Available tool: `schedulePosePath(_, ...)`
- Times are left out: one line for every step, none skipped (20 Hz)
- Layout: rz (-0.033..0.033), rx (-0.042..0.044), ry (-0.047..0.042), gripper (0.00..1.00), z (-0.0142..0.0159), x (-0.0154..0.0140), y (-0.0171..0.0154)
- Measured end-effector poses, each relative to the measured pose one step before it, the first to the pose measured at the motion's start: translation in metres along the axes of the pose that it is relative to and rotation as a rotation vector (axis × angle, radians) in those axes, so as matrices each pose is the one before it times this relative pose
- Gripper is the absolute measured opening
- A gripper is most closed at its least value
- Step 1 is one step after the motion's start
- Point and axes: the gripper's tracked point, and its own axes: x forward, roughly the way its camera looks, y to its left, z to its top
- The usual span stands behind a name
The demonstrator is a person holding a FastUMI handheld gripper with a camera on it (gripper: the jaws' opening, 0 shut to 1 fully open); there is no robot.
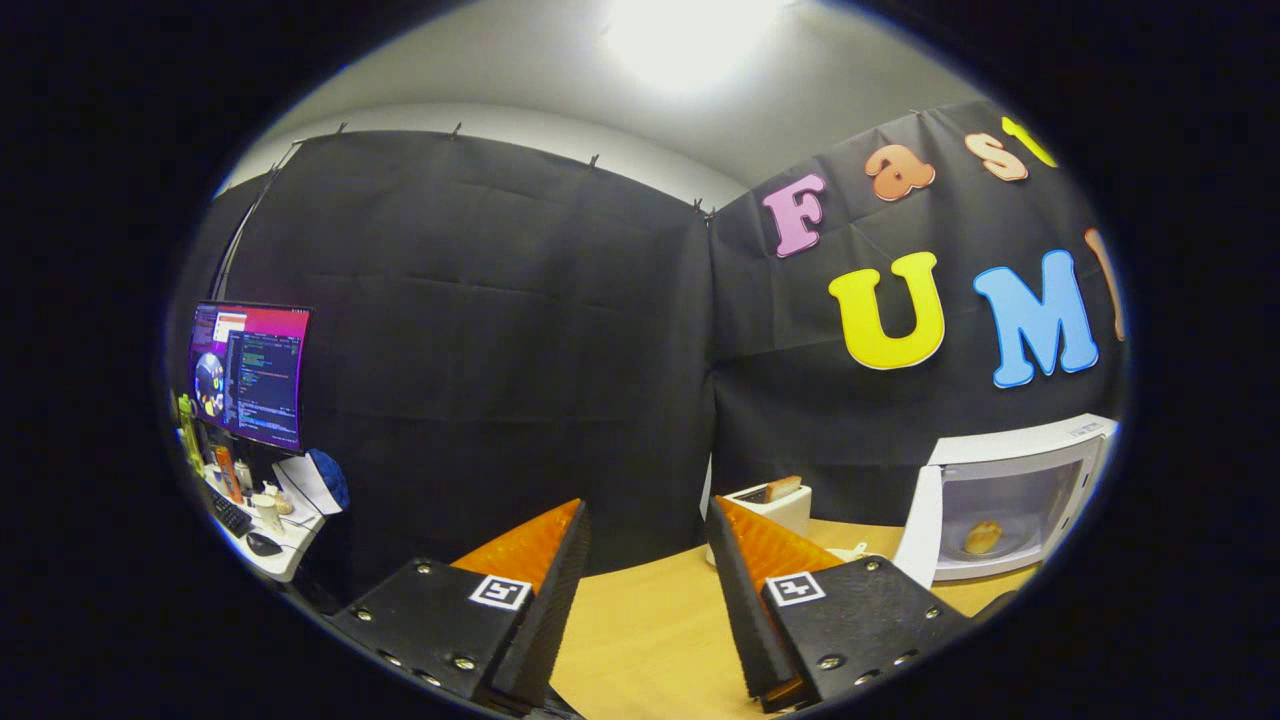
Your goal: Open the microwave, put the food inside, and close the microwave door.
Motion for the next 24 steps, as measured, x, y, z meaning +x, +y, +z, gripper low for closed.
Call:
schedulePosePath(-0.01226,0.00008,0.02624,0.65,-0.01440,0.00367,0.00066)
schedulePosePath(-0.02334,0.00344,0.02622,0.53,-0.01298,0.00566,-0.00231)
schedulePosePath(-0.01608,-0.00206,0.02782,0.42,-0.01189,0.00208,-0.00164)
schedulePosePath(0.00004,-0.00661,0.02779,0.30,-0.01350,0.00464,0.00032)
schedulePosePath(-0.02691,-0.02454,0.04171,0.29,-0.01566,0.00276,-0.00316)
schedulePosePath(-0.02946,-0.01983,0.03420,0.21,-0.01422,-0.00071,-0.00670)
schedulePosePath(-0.01731,-0.00542,0.01484,0.15,-0.00966,0.00031,-0.00685)
schedulePosePath(-0.02803,-0.00860,0.00982,0.09,-0.00778,0.00210,-0.00832)
schedulePosePath(-0.02944,-0.00656,0.00499,0.08,-0.00546,0.00021,-0.00953)
schedulePosePath(-0.02914,-0.01121,0.00829,0.05,-0.00535,0.00069,-0.01122)
schedulePosePath(-0.01949,-0.00776,0.01901,0.05,-0.00905,-0.00205,-0.00978)
schedulePosePath(-0.02438,0.00366,0.01284,0.05,-0.00653,-0.00131,-0.01363)
schedulePosePath(0.01053,0.01835,0.01232,0.05,-0.00523,-0.00167,-0.00633)
schedulePosePath(0.01704,0.02983,0.01360,0.04,-0.00290,0.00008,-0.00171)
schedulePosePath(-0.00122,0.00667,0.00511,0.03,-0.00253,-0.00259,-0.00553)
schedulePosePath(-0.01815,-0.01714,-0.00552,0.03,0.00182,-0.00331,-0.00797)
schedulePosePath(-0.02530,-0.01913,-0.00999,0.03,-0.00003,-0.00937,-0.00828)
schedulePosePath(-0.02082,-0.01018,-0.00726,0.03,-0.00056,-0.00641,-0.00929)
schedulePosePath(-0.01126,0.00191,-0.00169,0.03,-0.00251,-0.00239,-0.01150)
schedulePosePath(-0.00894,0.01386,0.00693,0.03,-0.00492,-0.00345,-0.01025)
schedulePosePath(-0.01523,0.01810,0.00959,0.03,-0.00352,-0.00225,-0.01355)
schedulePosePath(-0.02423,0.01164,0.00375,0.03,-0.00164,-0.00324,-0.01576)
schedulePosePath(-0.03055,0.00235,-0.00494,0.03,0.00038,-0.00243,-0.01672)
schedulePosePath(-0.03264,-0.00125,-0.00895,0.03,-0.00004,-0.00182,-0.01754)
